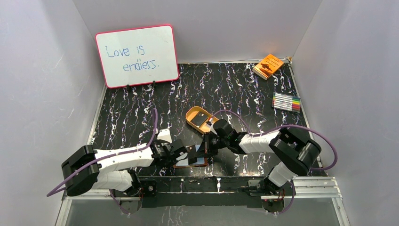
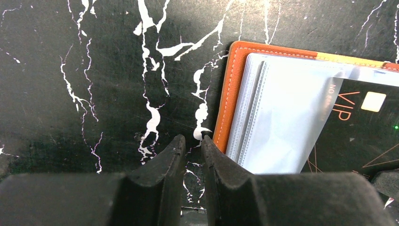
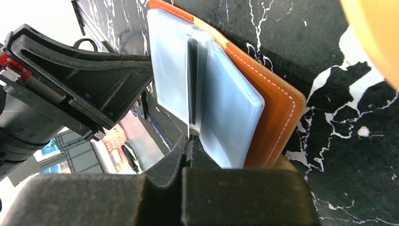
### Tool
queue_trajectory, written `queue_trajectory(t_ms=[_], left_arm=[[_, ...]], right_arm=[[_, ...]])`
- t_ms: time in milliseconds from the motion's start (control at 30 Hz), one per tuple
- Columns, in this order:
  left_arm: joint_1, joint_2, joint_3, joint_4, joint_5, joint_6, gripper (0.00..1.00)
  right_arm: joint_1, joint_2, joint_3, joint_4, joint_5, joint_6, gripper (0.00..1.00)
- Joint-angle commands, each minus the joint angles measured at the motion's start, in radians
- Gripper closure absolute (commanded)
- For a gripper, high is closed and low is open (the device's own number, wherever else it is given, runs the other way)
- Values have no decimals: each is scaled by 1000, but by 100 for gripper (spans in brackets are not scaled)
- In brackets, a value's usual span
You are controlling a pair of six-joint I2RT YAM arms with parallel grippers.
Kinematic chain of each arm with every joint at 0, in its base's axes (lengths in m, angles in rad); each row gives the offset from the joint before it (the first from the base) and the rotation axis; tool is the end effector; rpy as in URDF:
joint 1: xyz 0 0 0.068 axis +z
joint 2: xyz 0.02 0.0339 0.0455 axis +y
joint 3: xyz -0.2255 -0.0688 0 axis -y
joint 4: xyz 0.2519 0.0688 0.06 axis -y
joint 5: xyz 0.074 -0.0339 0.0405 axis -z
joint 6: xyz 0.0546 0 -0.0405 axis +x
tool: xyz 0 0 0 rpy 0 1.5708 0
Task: Put the credit cards into the card holder
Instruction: Insert the credit card into the card holder.
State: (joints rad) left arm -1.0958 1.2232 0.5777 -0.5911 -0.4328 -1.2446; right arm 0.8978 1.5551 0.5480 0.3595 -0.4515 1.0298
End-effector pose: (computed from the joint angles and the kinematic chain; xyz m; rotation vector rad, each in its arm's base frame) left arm 0.1214 -0.1861 0.1052 -0.2906 2.5965 -0.1817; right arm 0.1684 0.2494 0.0838 -0.1252 2.6194 1.4058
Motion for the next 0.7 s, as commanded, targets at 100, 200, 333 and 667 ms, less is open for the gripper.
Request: queue_trajectory(t_ms=[100, 200, 333, 667], left_arm=[[4, 48, -45, 77, 67, -14, 83], [3, 53, -42, 80, 69, -10, 83], [4, 55, -41, 84, 74, -9, 84], [3, 67, -42, 112, 91, -8, 85]], right_arm=[[0, 19, 12, 92, -2, 45, 100], [0, 24, 1, 109, 10, 63, 100], [0, 29, -1, 110, 26, 71, 100], [20, 94, 31, 131, 7, 89, 100]])
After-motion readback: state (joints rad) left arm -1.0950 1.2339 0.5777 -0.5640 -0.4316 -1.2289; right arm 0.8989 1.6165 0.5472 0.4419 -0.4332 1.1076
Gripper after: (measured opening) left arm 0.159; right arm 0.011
